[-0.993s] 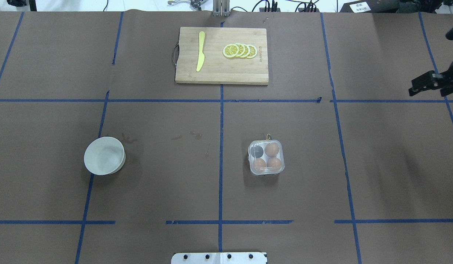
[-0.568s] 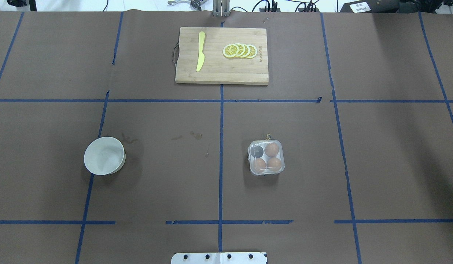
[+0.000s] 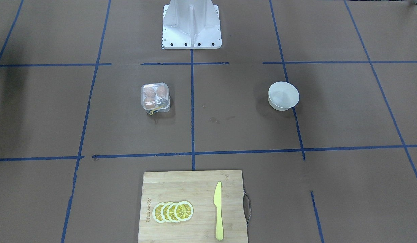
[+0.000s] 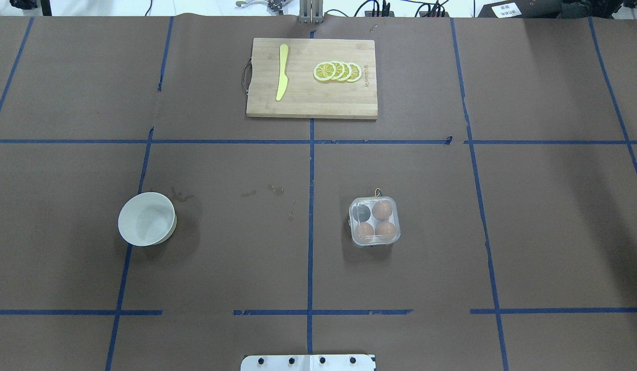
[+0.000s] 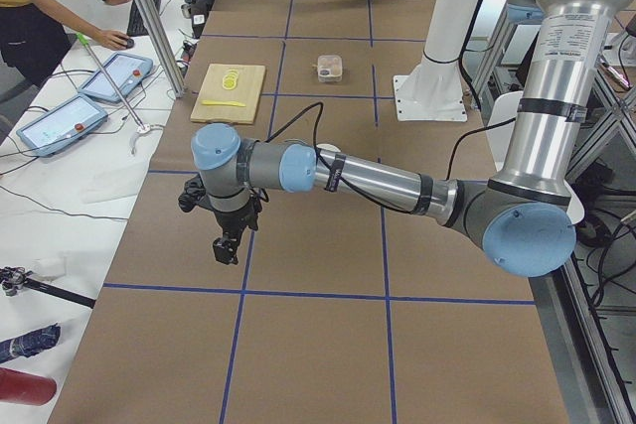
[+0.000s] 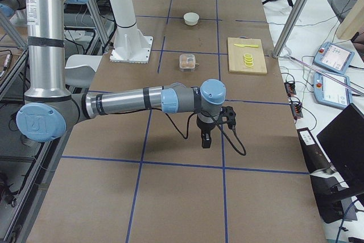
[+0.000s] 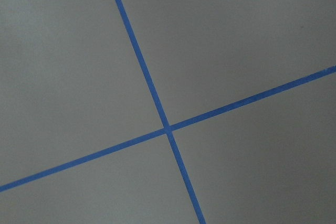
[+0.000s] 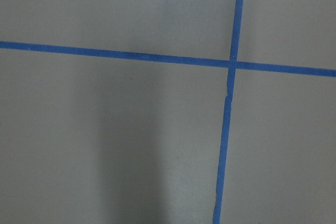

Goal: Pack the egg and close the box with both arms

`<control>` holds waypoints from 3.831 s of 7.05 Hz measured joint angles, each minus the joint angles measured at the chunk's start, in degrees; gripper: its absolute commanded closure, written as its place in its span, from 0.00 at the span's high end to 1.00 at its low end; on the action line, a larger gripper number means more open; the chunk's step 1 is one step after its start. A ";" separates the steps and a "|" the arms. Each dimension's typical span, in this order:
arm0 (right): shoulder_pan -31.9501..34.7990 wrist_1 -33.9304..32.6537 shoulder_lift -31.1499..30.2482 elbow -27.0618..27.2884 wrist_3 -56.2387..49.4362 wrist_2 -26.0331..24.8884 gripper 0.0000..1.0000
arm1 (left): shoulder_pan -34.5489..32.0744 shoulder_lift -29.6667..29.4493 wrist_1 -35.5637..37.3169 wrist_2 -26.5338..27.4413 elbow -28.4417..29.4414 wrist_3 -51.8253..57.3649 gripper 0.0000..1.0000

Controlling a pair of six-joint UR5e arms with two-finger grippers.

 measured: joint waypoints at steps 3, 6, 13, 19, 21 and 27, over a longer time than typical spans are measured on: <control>0.25 0.20 -0.85 0.14 0.31 0.32 1.00 | -0.11 4.54 -0.78 -0.36 -0.33 -0.20 1.00; 0.19 0.24 -0.88 0.07 0.48 0.00 1.00 | 0.35 4.69 -7.60 -0.46 1.01 -0.25 1.00; 0.18 0.26 -0.03 -0.51 0.40 -0.05 1.00 | 0.58 3.98 -12.50 3.55 3.10 -0.11 1.00; 0.18 0.33 0.50 -1.26 0.54 -2.22 1.00 | 0.66 6.87 -12.84 -0.14 2.42 -4.72 1.00; 0.15 0.28 0.50 -1.46 0.74 -2.65 1.00 | 0.67 7.01 -12.34 -3.35 1.64 -14.30 1.00; -0.12 0.26 0.47 -3.16 0.82 -2.42 1.00 | 0.85 7.14 -12.34 -4.31 1.56 -17.92 1.00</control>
